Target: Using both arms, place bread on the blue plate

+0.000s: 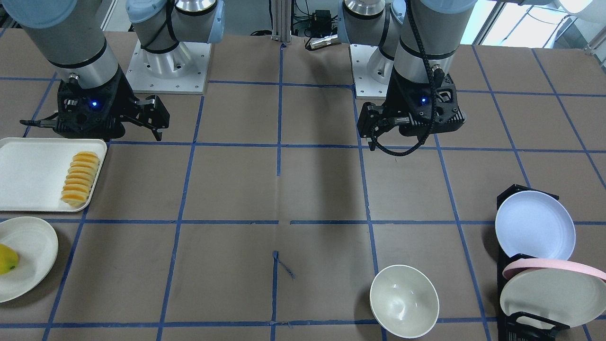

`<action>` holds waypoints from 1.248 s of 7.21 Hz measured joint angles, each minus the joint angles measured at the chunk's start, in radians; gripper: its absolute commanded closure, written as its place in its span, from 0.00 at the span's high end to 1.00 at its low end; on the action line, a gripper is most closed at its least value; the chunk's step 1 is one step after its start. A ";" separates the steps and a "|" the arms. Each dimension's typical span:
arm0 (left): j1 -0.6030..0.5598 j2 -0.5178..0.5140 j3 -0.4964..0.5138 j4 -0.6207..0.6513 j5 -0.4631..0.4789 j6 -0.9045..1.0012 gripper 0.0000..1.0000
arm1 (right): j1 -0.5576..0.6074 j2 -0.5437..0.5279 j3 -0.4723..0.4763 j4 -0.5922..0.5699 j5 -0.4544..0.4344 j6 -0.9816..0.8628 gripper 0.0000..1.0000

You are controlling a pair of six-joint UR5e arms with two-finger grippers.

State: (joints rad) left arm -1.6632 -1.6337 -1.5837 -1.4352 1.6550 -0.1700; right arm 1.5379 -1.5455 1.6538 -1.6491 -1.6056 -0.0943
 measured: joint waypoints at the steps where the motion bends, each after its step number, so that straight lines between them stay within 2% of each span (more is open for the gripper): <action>1: 0.008 -0.007 0.000 -0.004 -0.046 0.059 1.00 | -0.001 0.000 0.006 -0.007 0.000 0.000 1.00; 3: 0.031 -0.023 0.004 -0.027 -0.118 0.156 1.00 | -0.009 0.004 0.012 -0.017 -0.001 -0.035 1.00; 5: 0.038 -0.025 0.013 -0.050 -0.116 0.185 1.00 | -0.067 0.007 0.029 -0.015 -0.002 -0.078 1.00; 6: 0.043 -0.025 0.013 -0.048 -0.112 0.187 1.00 | -0.099 0.008 0.064 -0.050 -0.004 -0.107 1.00; 8: 0.077 -0.019 0.011 -0.046 -0.113 0.189 1.00 | -0.150 0.004 0.184 -0.212 -0.013 -0.190 1.00; 9: 0.137 -0.014 0.015 -0.052 -0.118 0.191 1.00 | -0.175 0.003 0.249 -0.294 -0.014 -0.216 1.00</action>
State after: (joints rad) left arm -1.5259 -1.6478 -1.5688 -1.4871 1.5370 0.0213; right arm 1.3631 -1.5429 1.9026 -1.9429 -1.6192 -0.3101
